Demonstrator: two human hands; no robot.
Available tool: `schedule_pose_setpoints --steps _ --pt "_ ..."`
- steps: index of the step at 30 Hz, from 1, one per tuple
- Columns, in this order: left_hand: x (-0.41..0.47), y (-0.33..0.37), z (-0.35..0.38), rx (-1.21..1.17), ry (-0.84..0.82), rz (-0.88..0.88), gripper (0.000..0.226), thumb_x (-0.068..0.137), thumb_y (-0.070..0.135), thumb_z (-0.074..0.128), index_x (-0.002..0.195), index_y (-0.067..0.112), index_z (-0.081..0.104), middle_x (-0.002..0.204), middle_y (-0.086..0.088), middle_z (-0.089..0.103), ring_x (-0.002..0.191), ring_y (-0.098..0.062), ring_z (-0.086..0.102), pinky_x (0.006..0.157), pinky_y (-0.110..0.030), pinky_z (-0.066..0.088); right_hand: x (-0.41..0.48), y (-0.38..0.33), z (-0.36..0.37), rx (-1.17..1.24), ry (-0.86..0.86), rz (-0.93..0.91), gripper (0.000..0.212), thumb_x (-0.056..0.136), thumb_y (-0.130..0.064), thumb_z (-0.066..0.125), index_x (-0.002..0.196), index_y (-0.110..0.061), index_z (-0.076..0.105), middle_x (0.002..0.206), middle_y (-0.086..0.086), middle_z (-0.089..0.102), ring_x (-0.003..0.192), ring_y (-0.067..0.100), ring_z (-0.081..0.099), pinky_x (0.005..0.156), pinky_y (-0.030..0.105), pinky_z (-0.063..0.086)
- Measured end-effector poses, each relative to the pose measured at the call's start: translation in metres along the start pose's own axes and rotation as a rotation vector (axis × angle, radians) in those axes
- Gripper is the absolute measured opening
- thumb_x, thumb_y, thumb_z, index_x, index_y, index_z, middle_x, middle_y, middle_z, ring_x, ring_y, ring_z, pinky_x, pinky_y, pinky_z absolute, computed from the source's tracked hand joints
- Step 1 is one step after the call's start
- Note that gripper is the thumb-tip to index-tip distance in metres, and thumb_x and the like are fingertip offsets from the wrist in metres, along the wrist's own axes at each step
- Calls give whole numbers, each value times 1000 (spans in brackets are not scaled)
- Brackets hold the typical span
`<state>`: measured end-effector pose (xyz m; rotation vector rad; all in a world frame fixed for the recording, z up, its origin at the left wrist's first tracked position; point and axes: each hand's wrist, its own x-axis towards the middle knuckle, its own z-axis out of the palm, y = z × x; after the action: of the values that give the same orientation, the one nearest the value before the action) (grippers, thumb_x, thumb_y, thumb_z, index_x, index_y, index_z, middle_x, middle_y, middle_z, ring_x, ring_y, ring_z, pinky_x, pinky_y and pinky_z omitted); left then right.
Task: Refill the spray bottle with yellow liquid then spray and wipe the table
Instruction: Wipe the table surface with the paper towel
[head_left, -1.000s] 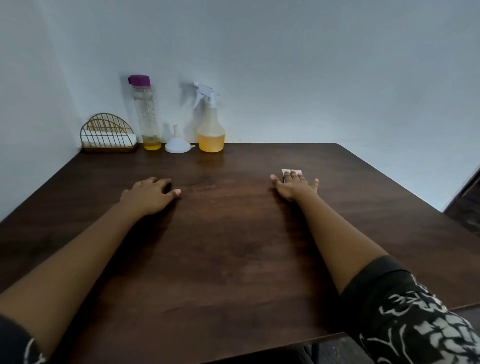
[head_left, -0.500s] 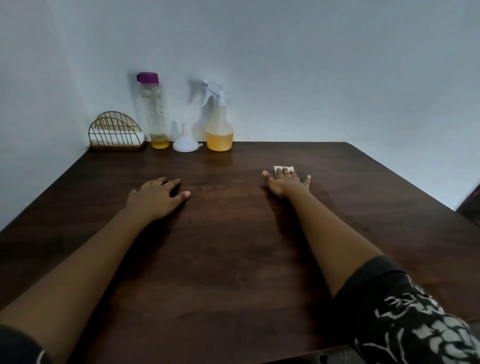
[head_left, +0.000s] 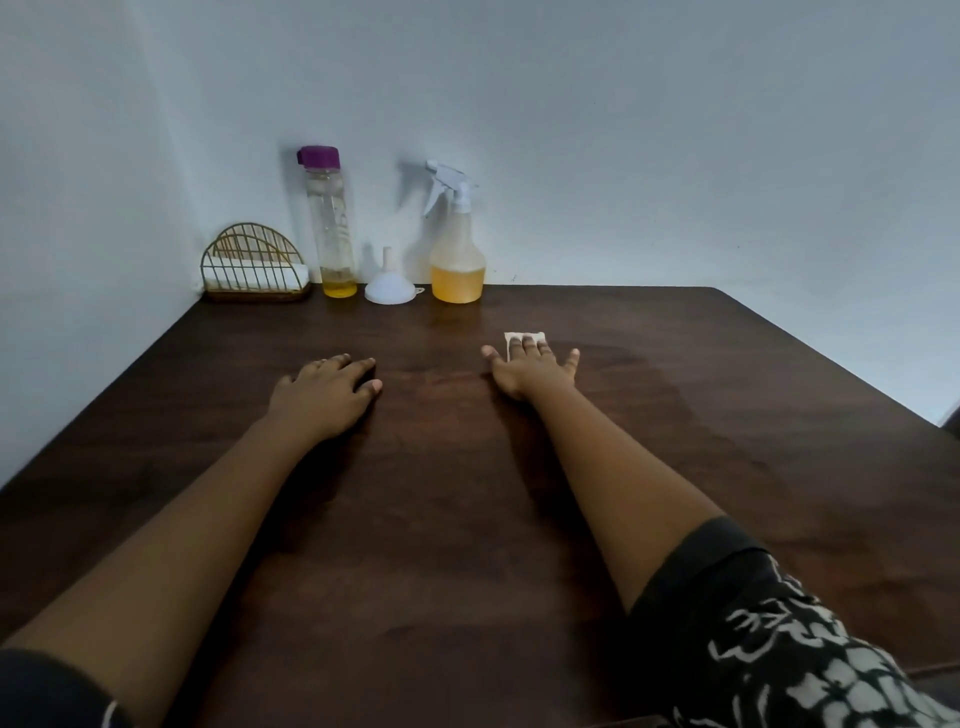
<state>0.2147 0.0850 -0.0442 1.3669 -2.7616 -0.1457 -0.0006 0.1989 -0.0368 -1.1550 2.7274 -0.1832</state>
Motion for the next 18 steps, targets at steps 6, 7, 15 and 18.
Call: schedule_pose_setpoints --steps 6,7,15,18 --pt "0 2 -2 6 -19 -17 53 96 55 24 146 39 21 158 2 17 144 -24 17 110 -51 21 -12 -65 15 -62 -23 -179 76 91 -66 7 151 -19 2 159 2 -3 146 22 -8 108 56 -19" --pt "-1 3 -3 10 -21 -17 53 96 55 24 146 39 21 158 2 17 144 -24 17 110 -51 21 -14 -73 18 -63 -34 -211 75 91 -65 8 151 -19 2 159 2 -3 146 21 -8 108 56 -19" --pt "-5 3 -3 6 -2 -3 53 97 54 23 147 37 21 158 1 18 143 -25 17 110 -51 21 -10 23 -2 -34 23 33 73 92 -63 5 150 -18 3 159 2 -1 146 21 -5 108 58 -17" --pt "-5 4 -4 1 -9 0 52 97 53 24 147 37 22 157 0 18 143 -26 17 110 -51 21 -15 21 -6 -20 -7 69 75 91 -65 5 151 -19 1 159 2 -5 146 21 -8 108 56 -18"
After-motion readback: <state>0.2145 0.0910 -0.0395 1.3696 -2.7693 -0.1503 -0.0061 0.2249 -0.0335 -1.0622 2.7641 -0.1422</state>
